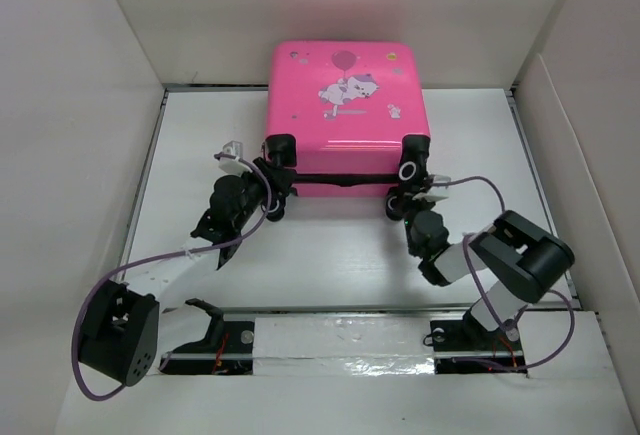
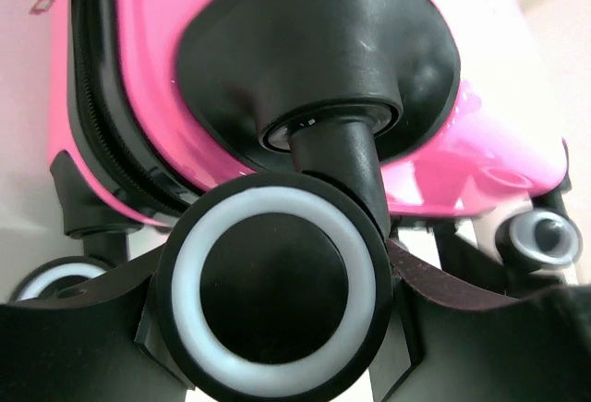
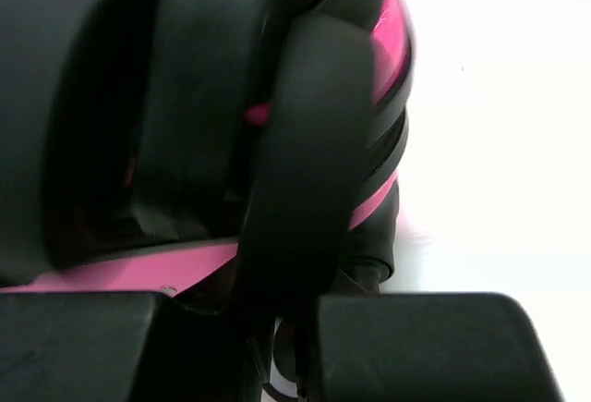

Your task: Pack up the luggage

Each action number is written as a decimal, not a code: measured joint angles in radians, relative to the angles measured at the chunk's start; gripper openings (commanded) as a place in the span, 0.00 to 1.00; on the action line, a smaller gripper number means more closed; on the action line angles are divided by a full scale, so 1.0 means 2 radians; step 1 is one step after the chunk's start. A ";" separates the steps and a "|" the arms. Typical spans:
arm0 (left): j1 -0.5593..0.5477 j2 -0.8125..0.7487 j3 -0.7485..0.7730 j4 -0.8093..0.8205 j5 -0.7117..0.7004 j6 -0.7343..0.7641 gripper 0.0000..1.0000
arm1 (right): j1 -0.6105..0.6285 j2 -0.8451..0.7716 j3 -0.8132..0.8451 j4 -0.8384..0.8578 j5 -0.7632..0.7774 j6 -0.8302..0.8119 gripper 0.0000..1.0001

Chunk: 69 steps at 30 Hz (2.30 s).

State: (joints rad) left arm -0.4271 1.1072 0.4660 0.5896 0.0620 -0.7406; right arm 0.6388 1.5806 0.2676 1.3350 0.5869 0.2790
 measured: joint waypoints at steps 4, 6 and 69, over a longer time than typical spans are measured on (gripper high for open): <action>0.001 0.010 0.000 0.018 -0.019 0.001 0.00 | 0.068 0.061 0.037 0.021 0.098 -0.023 0.00; -0.006 0.010 0.000 0.021 -0.016 -0.001 0.00 | 0.108 0.085 0.056 0.010 0.078 -0.024 0.00; 0.001 -0.039 0.006 -0.051 0.008 0.005 0.00 | -0.267 -0.001 -0.014 -0.017 -0.445 0.047 0.43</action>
State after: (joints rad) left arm -0.4259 1.0290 0.4774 0.4870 0.0780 -0.7300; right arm 0.1043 1.5780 0.2394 1.3018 -0.3035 0.3737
